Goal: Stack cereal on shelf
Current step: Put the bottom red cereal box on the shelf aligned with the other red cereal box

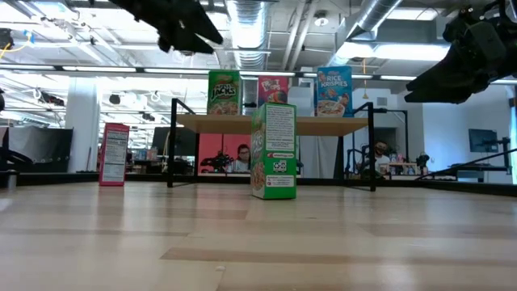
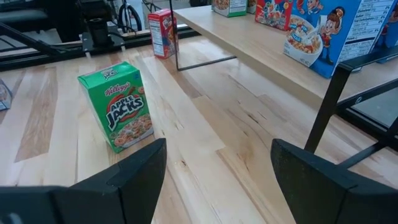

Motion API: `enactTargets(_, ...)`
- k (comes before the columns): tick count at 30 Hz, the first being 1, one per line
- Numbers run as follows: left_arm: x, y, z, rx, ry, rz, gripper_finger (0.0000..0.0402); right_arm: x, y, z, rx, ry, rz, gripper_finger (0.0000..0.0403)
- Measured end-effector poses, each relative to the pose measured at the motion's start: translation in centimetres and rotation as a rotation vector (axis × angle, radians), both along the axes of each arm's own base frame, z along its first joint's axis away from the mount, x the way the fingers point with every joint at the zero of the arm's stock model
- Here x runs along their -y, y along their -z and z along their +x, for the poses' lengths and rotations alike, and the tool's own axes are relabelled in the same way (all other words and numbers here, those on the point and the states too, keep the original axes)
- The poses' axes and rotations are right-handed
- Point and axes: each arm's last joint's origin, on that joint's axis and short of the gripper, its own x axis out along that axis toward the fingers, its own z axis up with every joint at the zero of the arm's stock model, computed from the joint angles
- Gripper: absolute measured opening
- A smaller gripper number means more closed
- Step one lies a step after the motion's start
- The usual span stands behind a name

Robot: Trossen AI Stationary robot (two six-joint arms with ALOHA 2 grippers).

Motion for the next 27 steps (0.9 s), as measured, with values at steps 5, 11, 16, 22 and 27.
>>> enactTargets(5,1.5,-0.7,-1.7,-0.021,0.057,-0.004,0.027,0.0,0.0,0.0,0.0,0.0,0.0,0.0313)
enactTargets(11,3.2,-1.0,-3.9,-0.024,0.106,-0.089,0.027,0.0,0.0,0.0,0.0,0.0,0.0,0.0313)
enactTargets(16,4.5,-1.3,-5.7,-0.022,0.154,-0.143,0.027,0.0,0.0,0.0,0.0,0.0,0.0,0.0313)
enactTargets(22,5.8,-1.5,-7.4,-0.005,0.174,-0.194,0.027,0.0,0.0,0.0,0.005,0.002,0.001,0.0313)
enactTargets(27,6.8,-1.5,-8.1,-0.004,0.197,-0.212,0.027,0.0,0.0,0.0,0.004,0.002,0.001,0.0313)
